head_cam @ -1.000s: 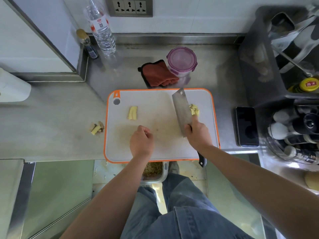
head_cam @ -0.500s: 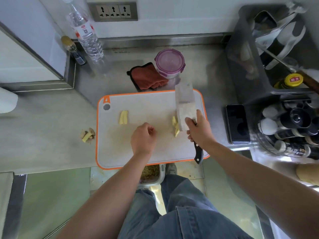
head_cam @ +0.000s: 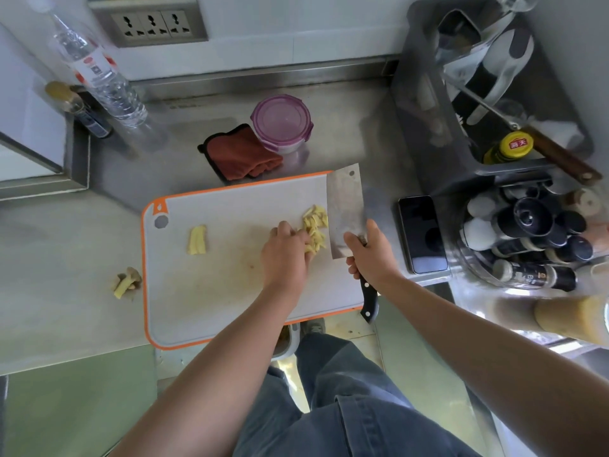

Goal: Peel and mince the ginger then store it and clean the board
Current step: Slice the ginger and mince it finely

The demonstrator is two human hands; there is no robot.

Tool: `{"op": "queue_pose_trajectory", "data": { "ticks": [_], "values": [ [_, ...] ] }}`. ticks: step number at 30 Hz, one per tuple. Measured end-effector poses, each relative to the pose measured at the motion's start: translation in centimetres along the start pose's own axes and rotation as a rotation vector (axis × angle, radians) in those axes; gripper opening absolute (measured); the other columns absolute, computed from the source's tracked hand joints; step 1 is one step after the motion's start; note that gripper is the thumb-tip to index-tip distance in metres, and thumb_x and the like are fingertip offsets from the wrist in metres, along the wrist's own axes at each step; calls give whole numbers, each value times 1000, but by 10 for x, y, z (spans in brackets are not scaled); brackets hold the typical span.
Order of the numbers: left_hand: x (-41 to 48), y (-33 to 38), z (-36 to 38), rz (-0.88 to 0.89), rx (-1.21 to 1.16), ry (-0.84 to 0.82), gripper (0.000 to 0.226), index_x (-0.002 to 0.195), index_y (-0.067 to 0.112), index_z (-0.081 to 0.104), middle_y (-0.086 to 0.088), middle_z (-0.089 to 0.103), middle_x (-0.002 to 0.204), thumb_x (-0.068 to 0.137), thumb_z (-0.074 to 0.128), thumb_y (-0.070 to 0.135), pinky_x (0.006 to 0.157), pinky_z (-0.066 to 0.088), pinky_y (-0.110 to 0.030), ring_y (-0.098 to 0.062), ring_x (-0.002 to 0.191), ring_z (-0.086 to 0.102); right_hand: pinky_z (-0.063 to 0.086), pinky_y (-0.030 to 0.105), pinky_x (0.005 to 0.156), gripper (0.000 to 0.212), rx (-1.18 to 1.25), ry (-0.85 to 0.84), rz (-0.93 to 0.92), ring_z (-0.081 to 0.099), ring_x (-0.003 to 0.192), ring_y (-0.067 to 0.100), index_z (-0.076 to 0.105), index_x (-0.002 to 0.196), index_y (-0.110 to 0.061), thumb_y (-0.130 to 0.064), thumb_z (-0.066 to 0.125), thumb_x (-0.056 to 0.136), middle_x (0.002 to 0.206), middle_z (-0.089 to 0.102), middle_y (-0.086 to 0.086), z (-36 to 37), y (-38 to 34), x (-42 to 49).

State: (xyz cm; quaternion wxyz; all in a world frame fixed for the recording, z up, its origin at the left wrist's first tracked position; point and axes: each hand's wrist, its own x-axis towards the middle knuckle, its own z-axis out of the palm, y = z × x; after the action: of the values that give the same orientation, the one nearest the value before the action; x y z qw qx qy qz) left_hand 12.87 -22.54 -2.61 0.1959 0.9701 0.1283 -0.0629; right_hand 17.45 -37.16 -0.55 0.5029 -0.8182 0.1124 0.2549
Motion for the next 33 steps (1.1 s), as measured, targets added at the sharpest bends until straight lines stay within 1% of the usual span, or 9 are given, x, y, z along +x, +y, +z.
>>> {"op": "queue_pose_trajectory", "data": {
  "ticks": [6, 10, 14, 18, 20, 23, 26, 29, 33],
  "values": [
    [7, -10, -1, -13, -305, 60, 13, 90, 17, 70, 4, 61, 91, 82, 71, 27, 65, 39, -23, -14, 84, 56, 41, 24, 40, 10, 4, -15, -33, 46, 46, 16, 39, 91, -21, -17, 46, 97, 66, 50, 9, -1, -6, 2],
    [6, -25, -14, -199, -587, 144, 5, 86, 15, 71, 8, 65, 74, 83, 69, 19, 64, 45, -21, -7, 67, 58, 43, 26, 40, 11, -3, -33, -59, 48, 48, 17, 41, 106, -18, -17, 45, 97, 68, 51, 9, 5, -13, 2],
    [-3, -47, -19, -305, -499, 3, 3, 84, 19, 67, 9, 62, 75, 83, 67, 22, 63, 38, -22, -10, 72, 57, 45, 31, 44, 9, -115, -81, -113, 50, 51, 22, 39, 97, -14, -21, 45, 95, 68, 51, 9, 20, -16, 0],
    [-9, -53, -15, -317, -222, -179, 11, 79, 16, 68, 2, 69, 80, 81, 66, 26, 62, 48, -28, -17, 78, 64, 46, 29, 42, 11, -282, -128, -165, 53, 47, 21, 41, 103, -15, -24, 44, 96, 69, 56, 9, 31, -15, -6],
    [-10, -53, -15, -302, -162, -149, 10, 89, 18, 69, 1, 70, 89, 82, 66, 24, 67, 47, -29, -21, 87, 65, 48, 31, 42, 13, -358, -178, -206, 56, 48, 23, 42, 105, -15, -24, 44, 97, 69, 57, 7, 34, -15, -11],
    [-16, -52, -16, -343, -199, -1, 25, 108, 19, 61, 1, 70, 96, 85, 65, 26, 72, 45, -29, -22, 92, 64, 47, 34, 46, 13, -516, -244, -320, 58, 54, 22, 42, 109, -16, -23, 43, 97, 69, 57, 3, 39, -13, -17],
    [-25, -54, -13, -450, -300, 60, 17, 98, 20, 67, 2, 71, 93, 84, 65, 29, 68, 42, -25, -21, 88, 65, 40, 36, 49, 16, -661, -260, -446, 53, 57, 24, 43, 110, -13, -21, 44, 96, 69, 58, 8, 47, -10, -18],
    [-33, -55, -4, -552, -421, -1, 16, 90, 20, 73, 3, 73, 90, 83, 66, 32, 67, 44, -24, -20, 85, 67, 36, 32, 52, 23, -759, -261, -477, 51, 62, 26, 41, 118, -11, -22, 40, 97, 71, 53, 7, 57, -6, -21],
    [-32, -53, 2, -632, -493, -51, 20, 86, 22, 76, 4, 74, 82, 84, 66, 39, 63, 44, -24, -18, 81, 68, 45, 36, 59, 29, -803, -246, -478, 55, 71, 31, 38, 125, -13, -24, 37, 98, 81, 58, 12, 65, -4, -27]
  ]
}}
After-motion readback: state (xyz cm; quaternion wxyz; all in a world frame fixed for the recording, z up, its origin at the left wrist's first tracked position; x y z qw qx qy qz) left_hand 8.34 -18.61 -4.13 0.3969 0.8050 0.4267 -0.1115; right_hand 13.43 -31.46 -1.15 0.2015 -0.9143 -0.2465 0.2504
